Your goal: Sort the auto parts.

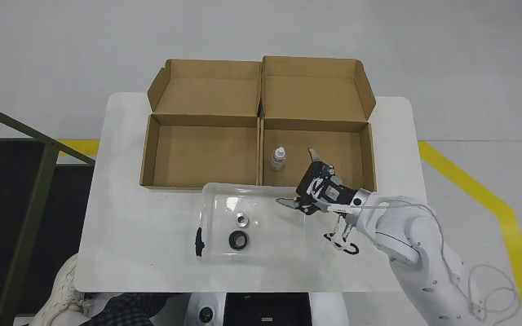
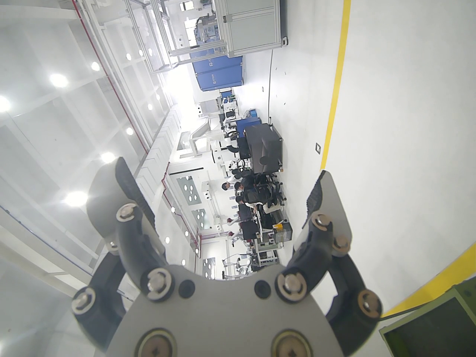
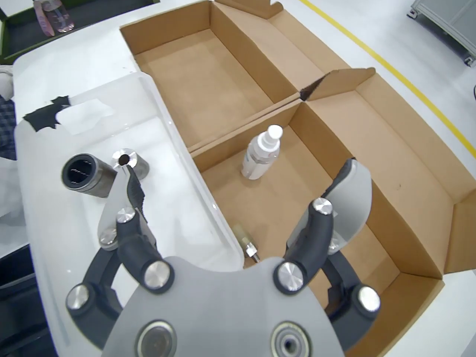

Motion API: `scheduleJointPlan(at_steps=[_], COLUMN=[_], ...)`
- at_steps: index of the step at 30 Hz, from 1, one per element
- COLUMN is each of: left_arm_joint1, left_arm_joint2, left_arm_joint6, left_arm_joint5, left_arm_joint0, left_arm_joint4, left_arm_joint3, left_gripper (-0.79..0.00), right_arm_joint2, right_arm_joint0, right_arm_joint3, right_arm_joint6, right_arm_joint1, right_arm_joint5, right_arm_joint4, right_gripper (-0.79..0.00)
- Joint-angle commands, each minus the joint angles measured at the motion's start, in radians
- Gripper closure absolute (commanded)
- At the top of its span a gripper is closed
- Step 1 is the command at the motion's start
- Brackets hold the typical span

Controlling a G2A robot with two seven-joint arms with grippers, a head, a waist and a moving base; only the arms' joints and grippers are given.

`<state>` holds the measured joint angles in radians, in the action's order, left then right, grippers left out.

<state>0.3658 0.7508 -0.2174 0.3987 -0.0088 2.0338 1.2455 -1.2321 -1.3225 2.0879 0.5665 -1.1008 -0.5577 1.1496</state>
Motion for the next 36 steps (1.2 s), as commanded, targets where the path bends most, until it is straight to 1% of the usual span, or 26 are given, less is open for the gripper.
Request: scheduleJointPlan(at_steps=[1, 7, 13, 19, 28, 30, 33, 35, 36], left_arm_joint1=[0.000, 0.000, 0.000, 0.000, 0.000, 0.000, 0.000, 0.000, 0.000], left_arm_joint2=[0.000, 0.000, 0.000, 0.000, 0.000, 0.000, 0.000, 0.000, 0.000], left_arm_joint6=[0.000, 0.000, 0.000, 0.000, 0.000, 0.000, 0.000, 0.000, 0.000], left_arm_joint5=[0.000, 0.000, 0.000, 0.000, 0.000, 0.000, 0.000, 0.000, 0.000], left_arm_joint0=[0.000, 0.000, 0.000, 0.000, 0.000, 0.000, 0.000, 0.000, 0.000], left_arm_joint4=[0.000, 0.000, 0.000, 0.000, 0.000, 0.000, 0.000, 0.000, 0.000], left_arm_joint3=[0.000, 0.000, 0.000, 0.000, 0.000, 0.000, 0.000, 0.000, 0.000], left_gripper=[-0.785, -0.785, -0.785, -0.785, -0.785, -0.785, -0.785, -0.785, -0.785], right_arm_joint2=[0.006, 0.059, 0.134, 0.210, 0.270, 0.282, 0.296, 0.303, 0.307], right_arm_joint0=[-0.016, -0.064, -0.072, -0.043, 0.031, 0.048, 0.066, 0.071, 0.072], right_arm_joint3=[0.027, 0.091, 0.081, 0.036, -0.056, -0.072, -0.086, -0.092, -0.094], right_arm_joint6=[-0.006, -0.017, -0.032, -0.024, -0.016, -0.019, -0.025, -0.024, -0.024], right_arm_joint1=[0.002, 0.006, 0.003, -0.005, -0.018, -0.020, -0.022, -0.022, -0.023], right_arm_joint5=[-0.018, -0.048, -0.046, -0.059, -0.072, -0.083, -0.108, -0.120, -0.124], right_arm_joint4=[0.018, 0.110, 0.196, 0.235, 0.233, 0.230, 0.234, 0.243, 0.247], right_gripper=[-0.785, -0.785, -0.785, -0.785, -0.785, -0.720, -0.668, -0.613, -0.573])
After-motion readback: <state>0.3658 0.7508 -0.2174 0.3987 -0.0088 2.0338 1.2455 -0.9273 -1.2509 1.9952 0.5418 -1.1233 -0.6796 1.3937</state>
